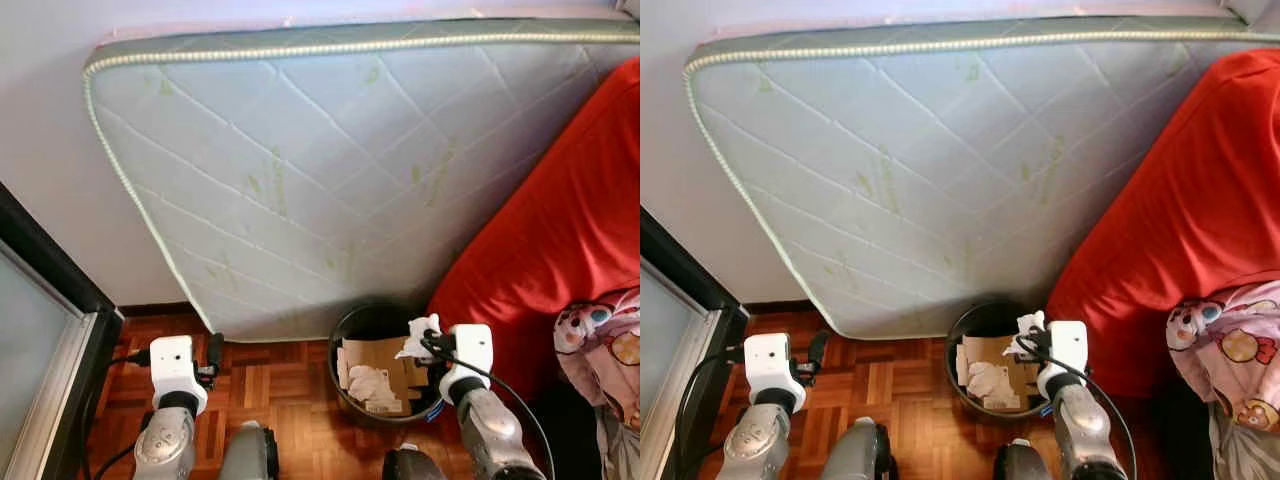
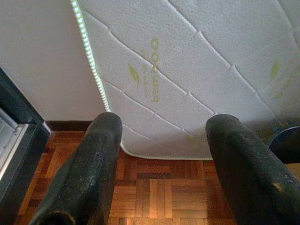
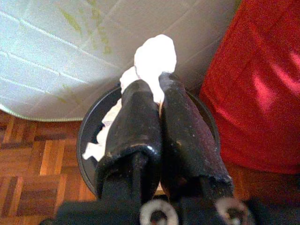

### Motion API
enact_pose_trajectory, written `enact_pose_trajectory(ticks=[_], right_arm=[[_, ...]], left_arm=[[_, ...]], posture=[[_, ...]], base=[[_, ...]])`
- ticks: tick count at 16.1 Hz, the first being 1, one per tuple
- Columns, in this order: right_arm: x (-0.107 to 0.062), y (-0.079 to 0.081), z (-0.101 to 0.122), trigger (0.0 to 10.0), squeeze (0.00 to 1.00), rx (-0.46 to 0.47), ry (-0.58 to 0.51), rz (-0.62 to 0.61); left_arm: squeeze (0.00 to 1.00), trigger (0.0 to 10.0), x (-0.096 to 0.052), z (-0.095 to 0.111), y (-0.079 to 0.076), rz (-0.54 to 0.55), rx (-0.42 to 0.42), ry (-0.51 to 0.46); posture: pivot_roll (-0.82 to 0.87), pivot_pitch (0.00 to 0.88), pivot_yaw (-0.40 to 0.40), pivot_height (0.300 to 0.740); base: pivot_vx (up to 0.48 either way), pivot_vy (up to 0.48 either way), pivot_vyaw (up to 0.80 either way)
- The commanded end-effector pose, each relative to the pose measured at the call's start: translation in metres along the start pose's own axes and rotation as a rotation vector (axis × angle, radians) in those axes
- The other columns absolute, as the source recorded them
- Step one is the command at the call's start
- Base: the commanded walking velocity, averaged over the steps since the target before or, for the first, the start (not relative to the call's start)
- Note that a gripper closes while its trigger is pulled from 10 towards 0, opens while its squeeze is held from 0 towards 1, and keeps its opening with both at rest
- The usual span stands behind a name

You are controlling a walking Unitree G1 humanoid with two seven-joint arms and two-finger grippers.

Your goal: Clean up the room

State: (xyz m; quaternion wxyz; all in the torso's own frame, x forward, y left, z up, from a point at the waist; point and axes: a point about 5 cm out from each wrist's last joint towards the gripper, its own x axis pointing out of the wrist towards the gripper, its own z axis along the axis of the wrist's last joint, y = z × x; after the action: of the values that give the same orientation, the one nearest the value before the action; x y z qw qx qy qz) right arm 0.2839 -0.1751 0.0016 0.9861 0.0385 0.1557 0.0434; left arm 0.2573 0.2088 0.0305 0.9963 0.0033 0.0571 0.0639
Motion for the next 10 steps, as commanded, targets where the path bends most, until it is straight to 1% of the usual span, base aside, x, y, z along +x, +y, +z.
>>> enact_pose_trajectory(ticks=[1,2,3,10], right_arm=[[-0.0011,0.0034,-0.0074,10.0,0.0,-0.009,0.048,0.006],[-0.0014,0.0045,-0.0067,10.0,0.0,-0.016,0.034,0.011],[-0.002,0.0044,-0.0062,10.0,0.0,0.001,0.019,0.008],[-0.002,0.0048,-0.008,10.0,0.0,-0.001,0.034,0.005]], left_arm=[[0.0,10.0,-0.0016,0.0,0.0029,0.014,-0.003,0.007],[0.0,10.0,-0.0017,0.0004,0.0041,0.018,-0.003,0.007],[0.0,10.0,-0.002,0.0006,0.0049,0.022,-0.004,0.007],[0.0,10.0,-0.0052,0.0006,0.008,0.03,-0.007,0.021]], posture=[[0.01,0.191,0.01,0.63],[0.01,0.193,0.012,0.62],[0.01,0.199,0.014,0.62],[0.02,0.224,0.025,0.62]], base=[[0.0,0.0,0.0],[0.0,0.0,0.0],[0.0,0.0,0.0],[0.0,0.0,0.0]])
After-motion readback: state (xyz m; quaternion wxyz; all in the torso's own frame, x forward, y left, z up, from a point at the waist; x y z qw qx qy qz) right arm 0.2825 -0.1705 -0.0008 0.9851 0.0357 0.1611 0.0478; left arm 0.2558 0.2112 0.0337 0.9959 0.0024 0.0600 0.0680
